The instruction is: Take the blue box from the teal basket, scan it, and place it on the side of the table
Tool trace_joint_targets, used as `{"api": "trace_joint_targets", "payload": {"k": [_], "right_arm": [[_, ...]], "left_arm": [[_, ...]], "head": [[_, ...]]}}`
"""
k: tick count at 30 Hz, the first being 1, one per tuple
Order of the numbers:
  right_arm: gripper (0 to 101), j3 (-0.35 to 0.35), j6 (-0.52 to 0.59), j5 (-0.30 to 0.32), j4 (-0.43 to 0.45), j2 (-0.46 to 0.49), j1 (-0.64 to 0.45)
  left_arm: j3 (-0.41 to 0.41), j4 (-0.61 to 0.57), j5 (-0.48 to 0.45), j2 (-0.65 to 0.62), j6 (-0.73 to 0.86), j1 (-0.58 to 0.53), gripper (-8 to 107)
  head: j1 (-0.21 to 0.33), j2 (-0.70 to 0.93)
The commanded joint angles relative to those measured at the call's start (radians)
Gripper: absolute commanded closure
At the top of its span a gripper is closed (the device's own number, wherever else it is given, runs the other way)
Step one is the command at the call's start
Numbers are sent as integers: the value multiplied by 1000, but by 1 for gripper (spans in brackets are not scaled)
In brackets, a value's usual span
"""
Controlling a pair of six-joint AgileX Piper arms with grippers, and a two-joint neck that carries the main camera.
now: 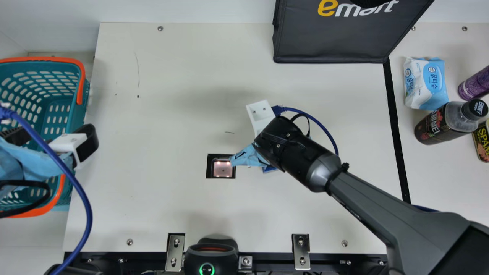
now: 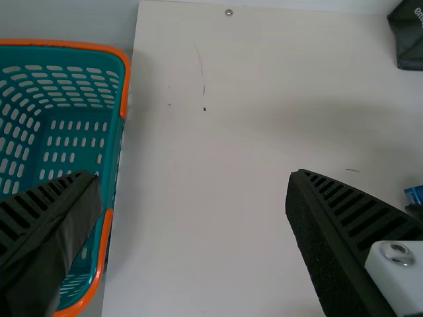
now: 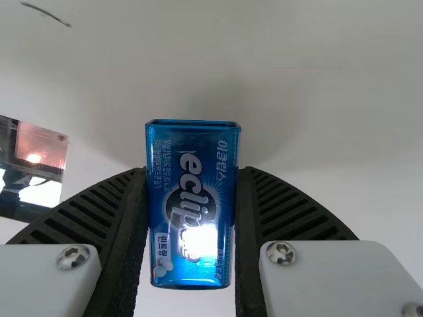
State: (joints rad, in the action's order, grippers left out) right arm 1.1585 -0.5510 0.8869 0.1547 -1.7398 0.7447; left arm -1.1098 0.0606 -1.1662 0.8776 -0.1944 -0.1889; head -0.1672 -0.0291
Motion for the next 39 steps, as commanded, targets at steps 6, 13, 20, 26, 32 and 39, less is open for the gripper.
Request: {"api": "trace_joint_targets", "payload": {"k": [6, 13, 20, 26, 32, 39], "right_arm": [[101, 17, -1, 11, -2, 7, 5], [101, 26, 0, 19, -3, 9, 8], [101, 28, 2, 22, -4, 12, 6], [101, 4, 11, 18, -3, 41, -20], [101, -64, 30, 6, -6, 108, -90], [101, -176, 72, -5, -16, 219, -221]], "left_arm": [[0, 0, 0, 0, 0, 0, 9], [0, 0, 0, 0, 0, 0, 9], [0, 0, 0, 0, 0, 0, 9], [0, 0, 0, 0, 2, 0, 9], [0, 0, 0, 0, 2, 0, 9], [0, 0, 0, 0, 2, 0, 9]], "head": [[29, 2], [29, 2], [29, -138], [29, -278], [29, -347], [29, -347]]}}
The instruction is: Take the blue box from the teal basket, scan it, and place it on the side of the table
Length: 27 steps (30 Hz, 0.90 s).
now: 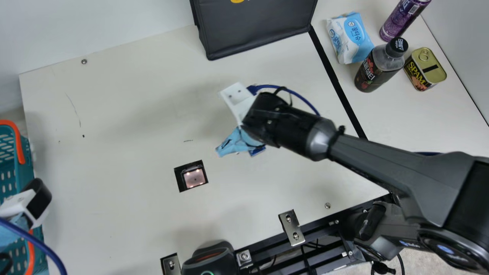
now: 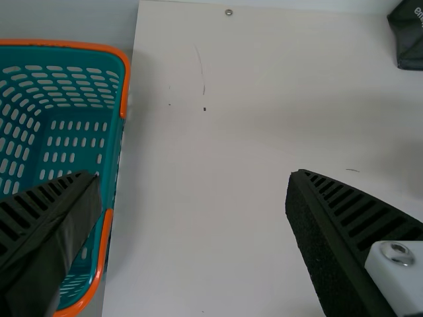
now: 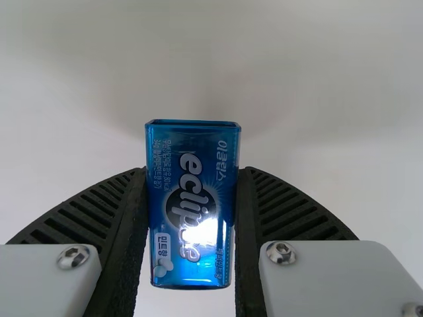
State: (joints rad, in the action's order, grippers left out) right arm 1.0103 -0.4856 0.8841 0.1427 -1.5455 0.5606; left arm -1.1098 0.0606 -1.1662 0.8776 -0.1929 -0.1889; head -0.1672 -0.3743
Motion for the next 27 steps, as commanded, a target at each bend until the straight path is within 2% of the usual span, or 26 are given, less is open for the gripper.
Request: {"api": "trace_joint_targets", "payload": {"k": [1, 15, 27], "right_arm": [[101, -45, 17, -4, -6, 43, -60], [101, -259, 225, 8, -52, 281, -444], [101, -343, 512, 39, -118, 405, -845]], "left_arm": [[0, 0, 0, 0, 0, 0, 9], [0, 0, 0, 0, 0, 0, 9], [0, 0, 0, 0, 0, 0, 9]], "head": [[29, -2], [29, -2], [29, -2]]}}
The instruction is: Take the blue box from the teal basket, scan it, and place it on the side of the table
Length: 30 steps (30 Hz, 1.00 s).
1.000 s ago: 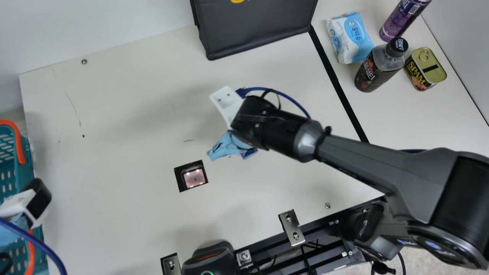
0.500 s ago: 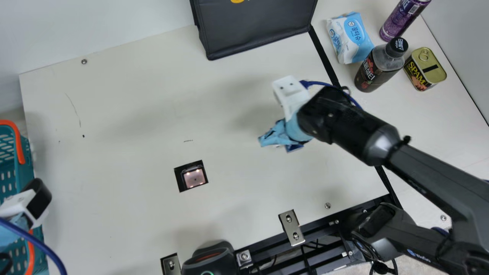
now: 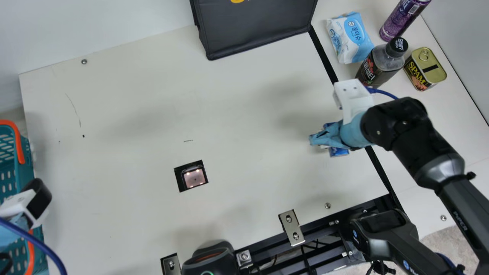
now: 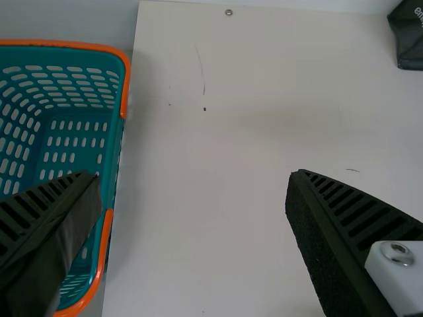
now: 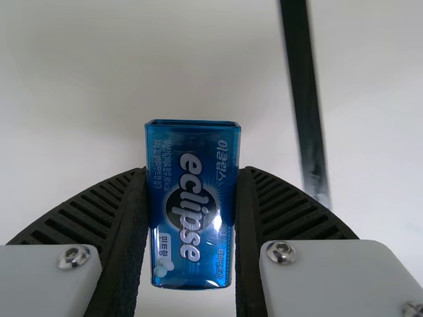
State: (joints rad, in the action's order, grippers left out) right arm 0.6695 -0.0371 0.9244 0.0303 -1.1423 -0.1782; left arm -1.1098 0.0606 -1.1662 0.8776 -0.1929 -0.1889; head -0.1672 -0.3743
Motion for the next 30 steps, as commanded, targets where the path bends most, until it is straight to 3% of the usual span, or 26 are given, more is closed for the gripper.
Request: {"api": "trace_joint_targets", "payload": {"k": [1, 15, 22, 30], "right_arm": [[101, -6, 86, -1, -11, 6, -138], [101, -4, 429, -40, -85, -38, -552], [101, 12, 587, -87, -106, -87, -669], [101, 32, 737, -153, -131, -145, -725]], "left_arm": [[0, 0, 0, 0, 0, 0, 9], [0, 0, 0, 0, 0, 0, 9], [0, 0, 0, 0, 0, 0, 9], [0, 0, 0, 0, 0, 0, 9]], "head": [[29, -2], [29, -2], [29, -2], [29, -2]]}}
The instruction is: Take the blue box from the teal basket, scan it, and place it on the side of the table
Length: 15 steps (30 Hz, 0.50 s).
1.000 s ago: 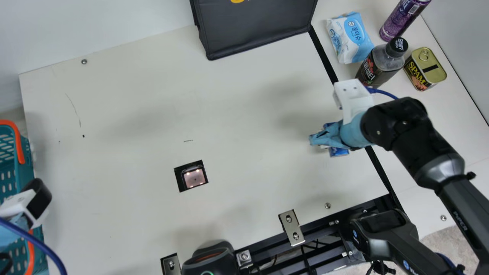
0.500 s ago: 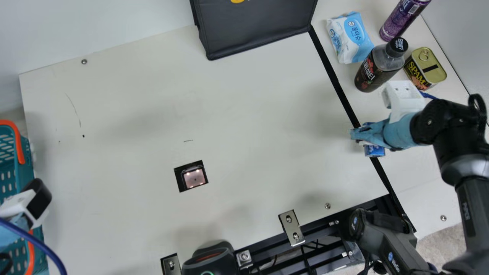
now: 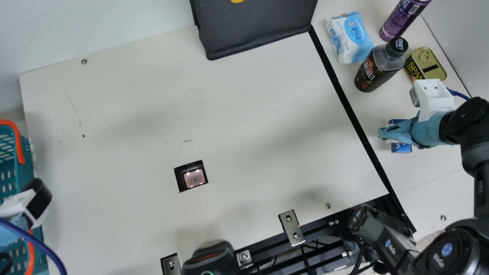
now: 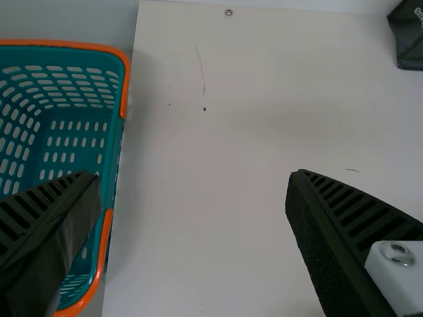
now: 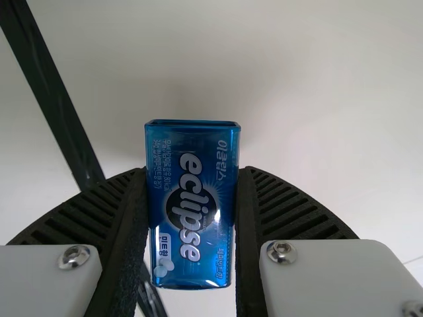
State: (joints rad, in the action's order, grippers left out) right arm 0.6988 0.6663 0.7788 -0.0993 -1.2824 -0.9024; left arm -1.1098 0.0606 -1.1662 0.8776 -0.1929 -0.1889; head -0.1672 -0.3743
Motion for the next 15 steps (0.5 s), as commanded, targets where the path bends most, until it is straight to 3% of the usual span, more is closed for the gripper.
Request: {"api": "trace_joint_targets", "payload": {"k": [1, 15], "right_arm": [[101, 5, 50, -15, -5, -12, -3], [101, 57, 231, -76, -70, -104, 3]], "left_arm": [[0, 0, 0, 0, 0, 0, 9], [0, 0, 0, 0, 0, 0, 9]], "head": [[29, -2], [29, -2]]}}
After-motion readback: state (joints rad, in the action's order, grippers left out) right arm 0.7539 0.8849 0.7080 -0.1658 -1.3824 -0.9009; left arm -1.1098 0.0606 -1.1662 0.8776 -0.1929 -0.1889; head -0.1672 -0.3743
